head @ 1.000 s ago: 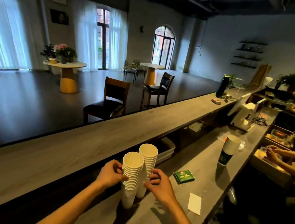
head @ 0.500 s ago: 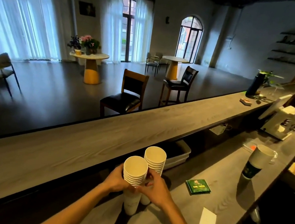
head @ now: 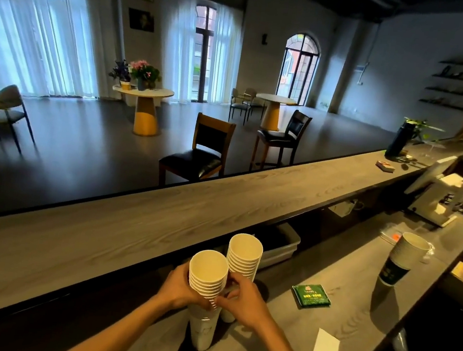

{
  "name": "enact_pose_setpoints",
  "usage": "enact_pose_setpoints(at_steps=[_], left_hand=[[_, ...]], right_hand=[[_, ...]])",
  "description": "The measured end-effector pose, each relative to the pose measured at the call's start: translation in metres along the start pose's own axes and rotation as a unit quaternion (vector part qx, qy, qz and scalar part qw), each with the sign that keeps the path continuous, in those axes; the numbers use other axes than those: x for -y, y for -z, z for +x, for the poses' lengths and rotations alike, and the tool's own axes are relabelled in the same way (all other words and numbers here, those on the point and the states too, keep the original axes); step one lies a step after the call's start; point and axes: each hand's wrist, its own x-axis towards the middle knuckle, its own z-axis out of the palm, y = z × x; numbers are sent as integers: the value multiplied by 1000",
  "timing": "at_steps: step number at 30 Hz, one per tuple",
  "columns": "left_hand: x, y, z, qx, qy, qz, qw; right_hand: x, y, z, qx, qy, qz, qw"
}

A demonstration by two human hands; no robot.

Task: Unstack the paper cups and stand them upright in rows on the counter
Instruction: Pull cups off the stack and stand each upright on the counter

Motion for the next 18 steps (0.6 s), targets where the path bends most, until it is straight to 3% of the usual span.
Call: enact_pose_setpoints(at_steps=[11,18], left_hand=[[5,78,-68,-37,27,-75,996],[6,182,-154,-80,47,-172,981]], right_hand=[[54,-47,-29,67,32,35,997],[138,-100,-55,143,71,65,985]])
